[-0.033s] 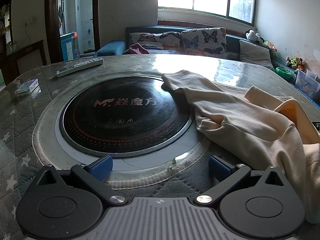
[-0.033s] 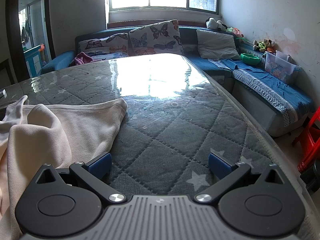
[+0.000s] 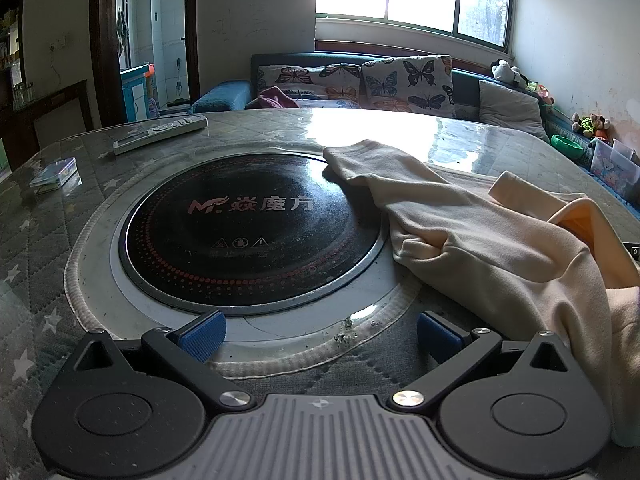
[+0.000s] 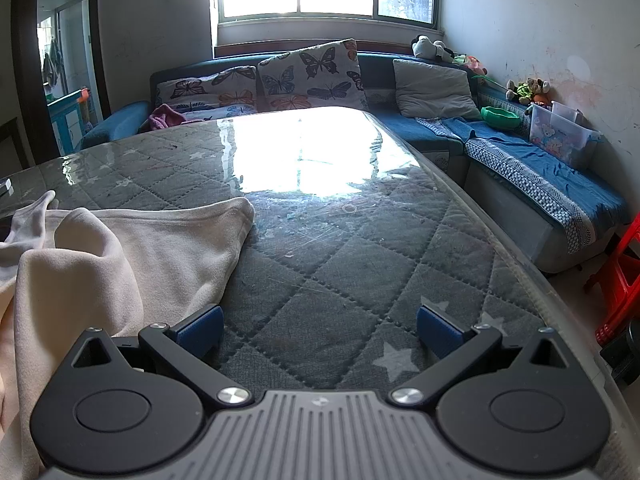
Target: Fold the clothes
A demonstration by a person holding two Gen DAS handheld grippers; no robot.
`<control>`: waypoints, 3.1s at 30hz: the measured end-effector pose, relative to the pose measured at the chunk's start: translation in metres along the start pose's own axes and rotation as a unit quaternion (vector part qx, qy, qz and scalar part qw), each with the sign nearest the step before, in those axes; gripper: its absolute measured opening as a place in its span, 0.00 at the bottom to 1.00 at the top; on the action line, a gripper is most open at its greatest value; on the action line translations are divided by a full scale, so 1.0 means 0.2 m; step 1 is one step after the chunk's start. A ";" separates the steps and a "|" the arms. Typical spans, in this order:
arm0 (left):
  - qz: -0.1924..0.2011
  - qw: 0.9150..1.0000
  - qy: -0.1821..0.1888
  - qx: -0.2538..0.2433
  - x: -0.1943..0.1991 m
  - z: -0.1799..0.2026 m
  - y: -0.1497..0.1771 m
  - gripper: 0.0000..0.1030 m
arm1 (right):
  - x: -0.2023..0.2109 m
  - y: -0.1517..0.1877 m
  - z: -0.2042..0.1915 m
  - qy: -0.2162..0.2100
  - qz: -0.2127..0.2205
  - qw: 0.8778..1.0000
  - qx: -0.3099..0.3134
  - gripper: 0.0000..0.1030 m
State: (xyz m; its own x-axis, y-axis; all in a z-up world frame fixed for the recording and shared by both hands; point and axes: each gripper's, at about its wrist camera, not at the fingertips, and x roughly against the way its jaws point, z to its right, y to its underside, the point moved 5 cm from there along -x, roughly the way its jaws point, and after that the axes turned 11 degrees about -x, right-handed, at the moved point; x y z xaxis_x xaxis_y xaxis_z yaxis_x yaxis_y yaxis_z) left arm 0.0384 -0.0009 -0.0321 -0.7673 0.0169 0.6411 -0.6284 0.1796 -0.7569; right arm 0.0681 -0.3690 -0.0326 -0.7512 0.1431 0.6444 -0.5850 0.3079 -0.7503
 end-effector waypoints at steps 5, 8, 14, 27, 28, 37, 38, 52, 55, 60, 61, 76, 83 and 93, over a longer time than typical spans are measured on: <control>0.000 1.000 0.000 -0.001 0.00 0.00 0.00 1.00 | 0.00 0.00 0.00 0.000 -0.001 1.000 0.000 1.00; 0.000 1.000 0.000 -0.001 -0.01 0.00 0.01 1.00 | 0.01 0.00 0.01 0.000 -0.003 1.000 -0.001 1.00; -0.002 1.000 0.001 -0.002 -0.01 -0.01 0.00 1.00 | 0.10 0.04 0.00 -0.013 -0.006 1.000 -0.009 1.00; -0.022 1.000 -0.006 0.002 0.00 0.01 -0.02 1.00 | 0.36 0.12 -0.06 -0.057 0.014 0.998 0.002 1.00; -0.024 1.000 -0.006 0.004 0.00 0.01 -0.02 1.00 | 0.39 0.13 -0.07 -0.064 0.014 0.998 0.004 1.00; -0.039 0.999 0.003 0.005 0.03 0.07 -0.04 1.00 | 0.50 0.18 -0.17 -0.091 0.022 0.995 0.025 1.00; -0.040 0.999 0.004 0.004 0.03 0.07 -0.04 1.00 | 0.50 0.19 -0.18 -0.097 0.021 0.995 0.026 1.00; -0.036 0.999 0.019 -0.011 0.08 0.15 -0.11 1.00 | 0.55 0.24 -0.30 -0.119 0.015 0.991 0.051 1.00; -0.035 0.999 0.023 -0.016 0.09 0.17 -0.14 1.00 | 0.56 0.24 -0.31 -0.120 0.014 0.991 0.055 1.00; -0.033 0.999 0.029 -0.023 0.10 0.20 -0.17 1.00 | 0.56 0.23 -0.33 -0.118 0.011 0.991 0.058 1.00; -0.033 0.999 0.029 -0.024 0.10 0.21 -0.17 1.00 | 0.57 0.23 -0.33 -0.117 0.011 0.991 0.059 1.00; -0.042 0.998 0.033 -0.031 0.12 0.26 -0.19 1.00 | 0.58 0.28 -0.35 -0.122 -0.012 0.992 0.039 1.00; -0.041 0.998 0.032 -0.033 0.13 0.27 -0.20 1.00 | 0.59 0.29 -0.37 -0.124 -0.016 0.991 0.038 1.00; -0.036 0.998 0.034 -0.040 0.13 0.29 -0.25 1.00 | 0.60 0.26 -0.37 -0.129 -0.009 0.991 0.040 1.00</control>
State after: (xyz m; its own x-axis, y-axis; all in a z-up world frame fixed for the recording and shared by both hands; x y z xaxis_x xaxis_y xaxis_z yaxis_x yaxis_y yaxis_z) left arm 0.0427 -0.0664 0.0160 -0.7087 0.0675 0.7022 -0.6670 0.2599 -0.6982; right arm -0.0297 -0.2665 0.0172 -0.7873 -0.1100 0.6067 -0.6139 0.2316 -0.7547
